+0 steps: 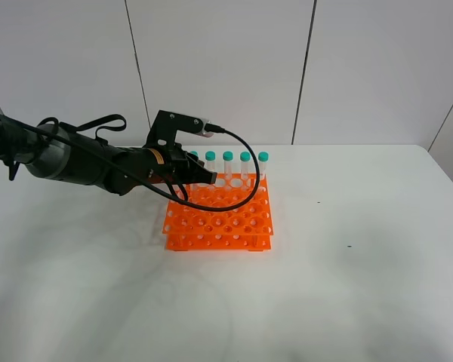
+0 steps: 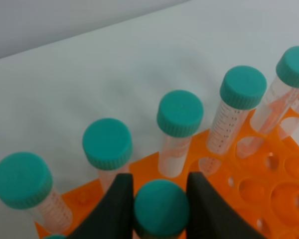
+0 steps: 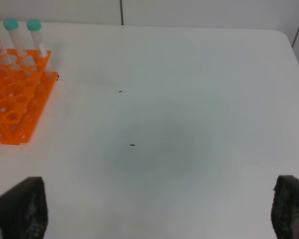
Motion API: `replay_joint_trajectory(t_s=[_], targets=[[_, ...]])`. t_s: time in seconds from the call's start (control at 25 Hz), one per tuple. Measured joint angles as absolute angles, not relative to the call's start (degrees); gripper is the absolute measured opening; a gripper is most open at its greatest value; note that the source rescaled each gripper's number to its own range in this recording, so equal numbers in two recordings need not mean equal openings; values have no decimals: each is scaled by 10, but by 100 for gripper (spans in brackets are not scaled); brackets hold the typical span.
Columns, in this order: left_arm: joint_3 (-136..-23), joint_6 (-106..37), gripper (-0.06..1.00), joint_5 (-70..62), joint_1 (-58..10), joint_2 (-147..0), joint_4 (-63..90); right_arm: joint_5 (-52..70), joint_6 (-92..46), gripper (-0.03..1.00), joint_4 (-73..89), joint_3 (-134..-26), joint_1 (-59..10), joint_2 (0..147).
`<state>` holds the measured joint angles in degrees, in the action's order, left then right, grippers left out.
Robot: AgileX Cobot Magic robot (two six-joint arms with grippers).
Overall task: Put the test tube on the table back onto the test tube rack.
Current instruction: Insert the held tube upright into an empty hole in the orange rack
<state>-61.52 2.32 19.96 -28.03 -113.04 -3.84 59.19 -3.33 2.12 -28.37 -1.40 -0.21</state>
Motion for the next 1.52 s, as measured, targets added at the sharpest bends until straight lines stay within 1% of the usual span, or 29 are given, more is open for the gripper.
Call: replay_joint_trajectory(t_s=[0.44, 0.76, 1.04, 1.24, 1.28, 1.32, 1.44, 1.48, 1.52], targets=[[-615, 90, 0, 190, -280, -1130, -38, 592, -33, 100, 21, -284, -14, -2], [-614, 71, 0, 190, -280, -1130, -40, 592, -33, 100, 21, -284, -14, -2], [-592, 62, 0, 224, -280, -1130, -41, 592, -33, 100, 21, -284, -14, -2], [-592, 61, 0, 225, -280, -1130, -41, 592, -33, 100, 21, -284, -14, -2], [-592, 61, 3, 225, -280, -1130, -41, 592, -33, 100, 21, -284, -14, -2], [-592, 61, 10, 225, -280, -1130, -41, 592, -33, 100, 21, -284, -14, -2], [-592, 68, 34, 225, -280, -1130, -41, 592, -33, 100, 21, -284, -14, -2], [-592, 76, 40, 225, -280, -1129, -41, 592, -33, 100, 21, -284, -14, -2], [-592, 76, 40, 225, -280, -1129, -41, 592, -33, 100, 21, -284, -14, -2]])
